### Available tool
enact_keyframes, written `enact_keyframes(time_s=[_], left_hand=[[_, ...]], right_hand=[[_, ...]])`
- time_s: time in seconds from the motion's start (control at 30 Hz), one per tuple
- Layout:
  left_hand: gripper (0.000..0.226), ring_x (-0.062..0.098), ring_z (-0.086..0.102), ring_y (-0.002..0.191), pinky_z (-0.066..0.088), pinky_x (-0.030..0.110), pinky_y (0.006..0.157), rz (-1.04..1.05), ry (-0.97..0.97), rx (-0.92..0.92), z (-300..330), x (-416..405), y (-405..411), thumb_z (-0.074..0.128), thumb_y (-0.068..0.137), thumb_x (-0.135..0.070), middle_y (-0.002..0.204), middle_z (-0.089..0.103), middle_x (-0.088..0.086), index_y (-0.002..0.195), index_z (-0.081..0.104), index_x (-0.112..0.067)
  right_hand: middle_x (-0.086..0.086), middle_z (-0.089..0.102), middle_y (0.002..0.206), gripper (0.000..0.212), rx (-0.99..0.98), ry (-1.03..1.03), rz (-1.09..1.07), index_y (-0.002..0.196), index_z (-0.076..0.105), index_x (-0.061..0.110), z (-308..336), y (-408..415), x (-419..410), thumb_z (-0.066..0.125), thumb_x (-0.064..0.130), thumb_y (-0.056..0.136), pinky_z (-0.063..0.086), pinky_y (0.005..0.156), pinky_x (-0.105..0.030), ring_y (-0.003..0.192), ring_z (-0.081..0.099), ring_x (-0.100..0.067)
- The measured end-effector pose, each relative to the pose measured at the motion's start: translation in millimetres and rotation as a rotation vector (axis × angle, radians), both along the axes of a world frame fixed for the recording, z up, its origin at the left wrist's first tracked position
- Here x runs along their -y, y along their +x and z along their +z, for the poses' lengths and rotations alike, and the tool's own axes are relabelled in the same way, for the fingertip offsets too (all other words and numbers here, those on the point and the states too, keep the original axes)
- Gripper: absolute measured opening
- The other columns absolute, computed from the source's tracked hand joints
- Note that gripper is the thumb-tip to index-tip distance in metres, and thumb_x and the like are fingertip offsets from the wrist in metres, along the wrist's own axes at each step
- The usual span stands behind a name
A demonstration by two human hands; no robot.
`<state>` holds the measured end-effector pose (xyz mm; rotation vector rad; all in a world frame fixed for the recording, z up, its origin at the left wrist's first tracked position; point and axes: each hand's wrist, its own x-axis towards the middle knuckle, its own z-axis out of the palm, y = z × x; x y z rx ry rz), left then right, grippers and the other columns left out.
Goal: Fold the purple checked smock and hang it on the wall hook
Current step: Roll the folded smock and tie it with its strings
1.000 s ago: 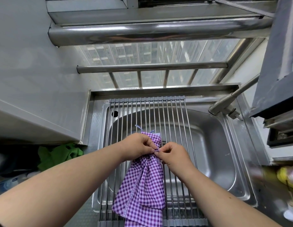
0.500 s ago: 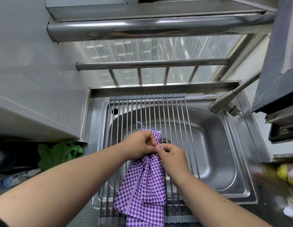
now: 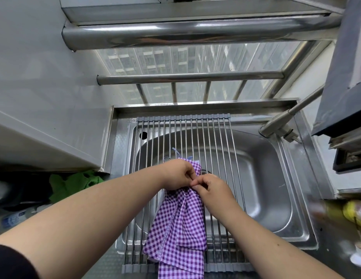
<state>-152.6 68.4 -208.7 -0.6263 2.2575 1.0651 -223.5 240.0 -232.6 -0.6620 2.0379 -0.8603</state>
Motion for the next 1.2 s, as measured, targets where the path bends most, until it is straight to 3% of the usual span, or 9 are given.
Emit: enact_keyframes(time_s=[0.1, 0.2, 0.33, 0.5, 0.77, 0.97, 1.2], left_hand=[[0.005, 0.005, 0.066, 0.093, 0.056, 0.025, 0.087, -0.041, -0.024, -0.005, -2, -1, -2, 0.073, 0.095, -0.028, 0.099, 0.07, -0.014, 0.099, 0.072, -0.031], [0.005, 0.006, 0.066, 0.094, 0.056, 0.027, 0.088, -0.059, -0.055, -0.016, -2, -2, 0, 0.071, 0.096, -0.028, 0.1, 0.07, -0.014, 0.1, 0.071, -0.032], [0.015, 0.01, 0.066, 0.098, 0.055, 0.031, 0.092, -0.067, -0.096, -0.035, -5, -10, 3, 0.063, 0.1, -0.02, 0.109, 0.071, -0.008, 0.112, 0.07, -0.025], [0.021, 0.011, 0.066, 0.097, 0.056, 0.033, 0.092, -0.079, -0.136, -0.022, -5, -17, 3, 0.056, 0.101, -0.019, 0.109, 0.072, -0.008, 0.112, 0.071, -0.027], [0.024, 0.016, 0.066, 0.099, 0.052, 0.03, 0.087, -0.089, -0.068, 0.046, 6, -5, -6, 0.057, 0.099, -0.019, 0.109, 0.074, -0.003, 0.113, 0.077, -0.021], [0.015, 0.014, 0.067, 0.094, 0.057, 0.033, 0.087, -0.174, -0.089, 0.068, 7, 1, -13, 0.064, 0.097, -0.026, 0.103, 0.074, -0.004, 0.107, 0.076, -0.023], [0.014, 0.014, 0.066, 0.09, 0.053, 0.028, 0.077, -0.205, -0.11, 0.069, 3, 3, -11, 0.066, 0.098, -0.028, 0.099, 0.073, -0.003, 0.103, 0.074, -0.019]], right_hand=[[0.019, 0.065, 0.1, 0.012, -0.082, 0.093, 0.121, 0.091, 0.074, 0.036, 6, -8, 3, 0.073, 0.027, 0.098, 0.045, 0.075, -0.013, 0.093, 0.061, 0.003], [0.015, 0.069, 0.09, 0.011, -0.105, 0.133, 0.099, 0.088, 0.07, 0.034, 7, -7, 7, 0.075, 0.029, 0.096, 0.052, 0.067, -0.018, 0.081, 0.065, -0.003], [0.006, 0.073, 0.082, 0.008, -0.027, 0.145, -0.037, 0.085, 0.07, 0.027, 4, -4, 10, 0.074, 0.021, 0.089, 0.061, 0.07, -0.037, 0.076, 0.07, -0.015], [0.001, 0.07, 0.075, 0.009, -0.13, 0.187, -0.053, 0.077, 0.066, 0.02, 4, 4, 14, 0.067, 0.023, 0.085, 0.057, 0.066, -0.044, 0.073, 0.067, -0.021], [0.009, 0.052, 0.087, 0.018, -0.307, 0.108, 0.047, 0.081, 0.05, 0.028, 3, 13, 9, 0.061, 0.023, 0.095, 0.047, 0.062, -0.038, 0.072, 0.052, -0.009], [0.009, 0.052, 0.096, 0.006, -0.345, 0.071, 0.116, 0.099, 0.062, 0.025, 1, 13, 2, 0.056, 0.024, 0.102, 0.046, 0.061, -0.031, 0.075, 0.053, -0.01], [0.011, 0.056, 0.095, 0.012, -0.331, 0.043, 0.072, 0.092, 0.062, 0.025, -5, 9, -5, 0.063, 0.03, 0.103, 0.053, 0.069, -0.033, 0.079, 0.057, -0.008]])
